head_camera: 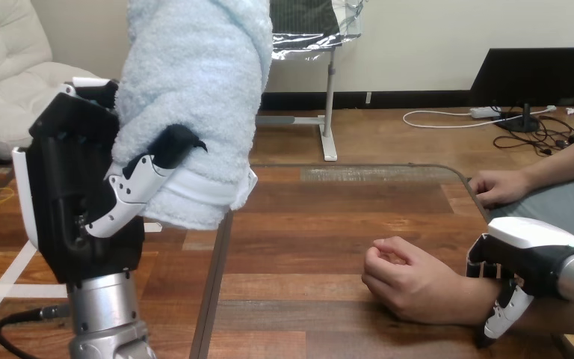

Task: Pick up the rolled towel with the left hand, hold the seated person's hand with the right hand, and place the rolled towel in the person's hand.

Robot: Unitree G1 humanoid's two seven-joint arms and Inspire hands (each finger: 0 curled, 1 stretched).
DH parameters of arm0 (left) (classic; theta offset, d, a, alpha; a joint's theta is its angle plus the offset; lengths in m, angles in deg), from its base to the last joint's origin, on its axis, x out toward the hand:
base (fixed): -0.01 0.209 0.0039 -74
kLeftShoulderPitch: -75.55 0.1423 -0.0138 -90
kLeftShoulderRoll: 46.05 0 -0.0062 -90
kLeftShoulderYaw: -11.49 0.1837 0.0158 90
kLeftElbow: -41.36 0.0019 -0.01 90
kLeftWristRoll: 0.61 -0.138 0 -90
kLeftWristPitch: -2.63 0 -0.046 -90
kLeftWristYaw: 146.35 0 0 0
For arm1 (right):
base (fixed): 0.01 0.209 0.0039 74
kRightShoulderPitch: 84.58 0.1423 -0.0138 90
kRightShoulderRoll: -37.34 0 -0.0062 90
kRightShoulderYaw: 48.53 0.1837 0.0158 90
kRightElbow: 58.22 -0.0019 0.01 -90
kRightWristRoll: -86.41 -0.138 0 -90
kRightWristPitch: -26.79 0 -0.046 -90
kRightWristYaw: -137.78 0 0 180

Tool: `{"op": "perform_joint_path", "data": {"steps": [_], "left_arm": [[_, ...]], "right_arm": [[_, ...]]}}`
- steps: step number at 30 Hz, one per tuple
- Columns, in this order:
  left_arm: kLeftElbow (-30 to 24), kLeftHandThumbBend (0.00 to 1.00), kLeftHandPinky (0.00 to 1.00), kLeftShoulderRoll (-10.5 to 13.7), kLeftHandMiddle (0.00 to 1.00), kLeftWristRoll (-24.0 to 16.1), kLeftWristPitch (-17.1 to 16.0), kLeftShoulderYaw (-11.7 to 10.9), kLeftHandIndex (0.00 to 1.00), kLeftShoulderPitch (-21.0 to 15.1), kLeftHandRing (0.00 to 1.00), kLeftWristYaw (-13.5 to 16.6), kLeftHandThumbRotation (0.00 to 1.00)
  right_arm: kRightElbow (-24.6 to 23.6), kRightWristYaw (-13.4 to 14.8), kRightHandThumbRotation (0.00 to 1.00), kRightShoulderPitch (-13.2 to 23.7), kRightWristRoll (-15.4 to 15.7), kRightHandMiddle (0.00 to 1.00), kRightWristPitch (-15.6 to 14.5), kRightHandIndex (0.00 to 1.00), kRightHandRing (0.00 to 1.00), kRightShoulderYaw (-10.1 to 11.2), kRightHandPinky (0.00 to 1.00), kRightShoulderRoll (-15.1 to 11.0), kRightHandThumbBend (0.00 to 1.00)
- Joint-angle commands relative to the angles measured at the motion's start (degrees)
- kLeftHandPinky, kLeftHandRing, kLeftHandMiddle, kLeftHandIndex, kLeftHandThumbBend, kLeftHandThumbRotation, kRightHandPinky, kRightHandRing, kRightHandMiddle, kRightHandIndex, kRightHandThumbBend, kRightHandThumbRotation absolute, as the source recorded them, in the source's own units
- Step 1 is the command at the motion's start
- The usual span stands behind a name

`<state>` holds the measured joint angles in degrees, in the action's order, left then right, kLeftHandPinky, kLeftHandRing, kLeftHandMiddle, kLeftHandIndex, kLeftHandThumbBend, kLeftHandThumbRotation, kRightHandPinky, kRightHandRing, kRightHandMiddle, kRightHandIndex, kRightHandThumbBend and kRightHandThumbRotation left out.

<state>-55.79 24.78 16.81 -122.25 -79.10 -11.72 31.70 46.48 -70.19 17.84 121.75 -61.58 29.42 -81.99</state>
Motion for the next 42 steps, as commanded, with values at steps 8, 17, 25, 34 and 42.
{"op": "perform_joint_path", "data": {"steps": [8,17,25,34,42], "left_arm": [[3.3,0.54,0.24,-2.8,0.37,-2.5,-1.4,0.0,0.39,-5.1,0.31,0.8,0.00],[7.3,0.55,0.24,-2.6,0.36,-3.7,-2.9,-0.1,0.39,-6.9,0.30,0.6,0.00],[11.5,0.56,0.24,-2.4,0.36,-4.4,-5.2,-0.2,0.39,-9.2,0.30,0.3,0.00],[16.9,0.59,0.24,-2.6,0.36,-5.3,-7.2,-0.4,0.38,-12.1,0.30,0.4,0.00],[22.4,0.62,0.24,-2.6,0.36,-7.2,-9.4,-0.3,0.38,-14.6,0.31,0.7,0.00]], "right_arm": [[-2.6,0.7,0.00,-1.2,-3.1,0.46,-0.2,0.50,0.35,2.9,0.26,-0.7,0.87],[-4.6,1.8,0.00,-1.5,-5.4,0.41,0.7,0.50,0.30,6.1,0.21,-1.2,0.89],[-6.2,1.5,0.00,-1.2,-7.2,0.37,0.5,0.50,0.27,8.0,0.19,-1.9,0.89],[-7.9,0.8,0.00,-0.8,-9.8,0.42,0.6,0.50,0.33,10.4,0.24,-2.3,0.90],[-8.6,-0.5,0.00,-0.3,-13.3,0.43,1.0,0.50,0.34,12.5,0.26,-2.4,0.90]]}}
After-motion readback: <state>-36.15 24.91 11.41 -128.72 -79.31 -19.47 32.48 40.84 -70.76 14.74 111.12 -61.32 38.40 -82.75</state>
